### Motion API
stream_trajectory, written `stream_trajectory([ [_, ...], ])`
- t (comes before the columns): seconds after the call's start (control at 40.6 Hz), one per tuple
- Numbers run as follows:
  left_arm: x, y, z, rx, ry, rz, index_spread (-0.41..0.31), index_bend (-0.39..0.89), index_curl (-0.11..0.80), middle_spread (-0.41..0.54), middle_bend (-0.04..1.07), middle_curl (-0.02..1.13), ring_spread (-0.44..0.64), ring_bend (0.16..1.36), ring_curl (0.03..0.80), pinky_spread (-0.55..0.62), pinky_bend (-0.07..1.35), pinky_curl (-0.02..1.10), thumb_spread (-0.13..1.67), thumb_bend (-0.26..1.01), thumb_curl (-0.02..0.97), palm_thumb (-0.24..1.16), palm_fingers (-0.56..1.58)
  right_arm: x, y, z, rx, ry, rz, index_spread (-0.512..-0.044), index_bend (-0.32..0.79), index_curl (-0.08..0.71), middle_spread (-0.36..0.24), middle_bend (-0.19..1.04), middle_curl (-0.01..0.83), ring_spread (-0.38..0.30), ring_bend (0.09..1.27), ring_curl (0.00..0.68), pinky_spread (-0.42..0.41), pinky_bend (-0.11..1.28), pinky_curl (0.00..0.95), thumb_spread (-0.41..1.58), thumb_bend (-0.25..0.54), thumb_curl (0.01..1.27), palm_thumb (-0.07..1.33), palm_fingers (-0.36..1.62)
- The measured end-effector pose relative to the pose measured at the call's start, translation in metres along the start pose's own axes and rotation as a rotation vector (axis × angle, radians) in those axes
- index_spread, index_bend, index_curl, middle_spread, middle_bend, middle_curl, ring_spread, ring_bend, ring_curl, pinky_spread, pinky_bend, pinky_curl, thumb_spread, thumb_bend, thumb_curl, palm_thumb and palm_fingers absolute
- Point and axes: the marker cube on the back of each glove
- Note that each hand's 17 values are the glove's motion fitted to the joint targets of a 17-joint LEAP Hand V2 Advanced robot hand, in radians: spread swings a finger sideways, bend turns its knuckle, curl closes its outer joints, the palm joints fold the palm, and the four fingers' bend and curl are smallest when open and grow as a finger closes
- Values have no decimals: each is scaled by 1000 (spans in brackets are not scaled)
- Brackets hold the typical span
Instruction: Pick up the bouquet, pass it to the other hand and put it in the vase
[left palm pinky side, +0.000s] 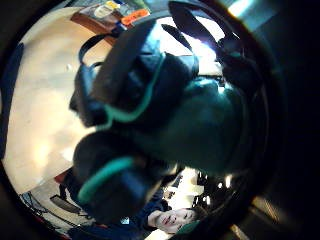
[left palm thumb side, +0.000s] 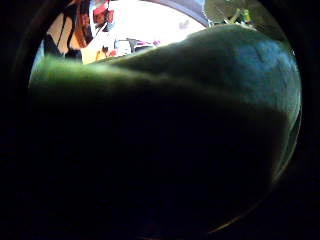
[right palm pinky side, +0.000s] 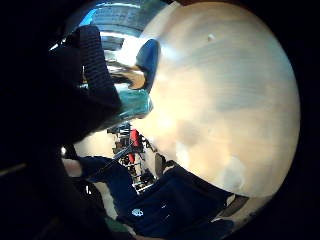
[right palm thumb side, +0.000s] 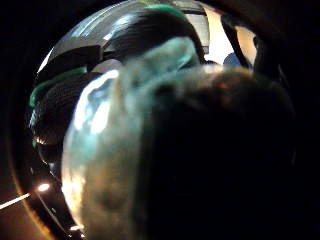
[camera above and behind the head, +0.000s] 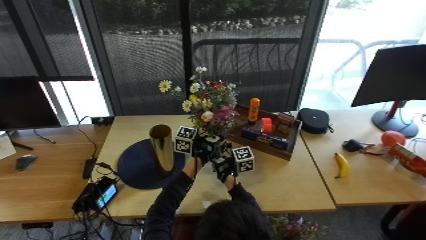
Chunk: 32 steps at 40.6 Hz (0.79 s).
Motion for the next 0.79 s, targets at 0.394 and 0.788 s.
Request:
stream_trajectory([
  [0.394, 75, -4, -68, 378, -67, 63, -247, 384, 429, -261, 599, 478, -283, 510, 373, -232, 313, 371, 734, -5, 503, 894, 1162, 18, -16, 5, -32, 91, 288, -365, 81, 420, -213, 232, 538, -212, 465, 474, 46, 389, 384, 1076, -43, 335, 1036, 591],
  [0.788, 190, 13, -167, 698, -89, 54, -251, 338, 480, -276, 520, 488, -298, 415, 391, -256, 235, 402, 389, -28, 632, 973, 1156, 23, -6, -46, 1, 108, 384, -403, 136, 330, -156, 153, 429, -133, 419, 409, 171, 466, 386, 1119, 5, 347, 1067, 569],
])
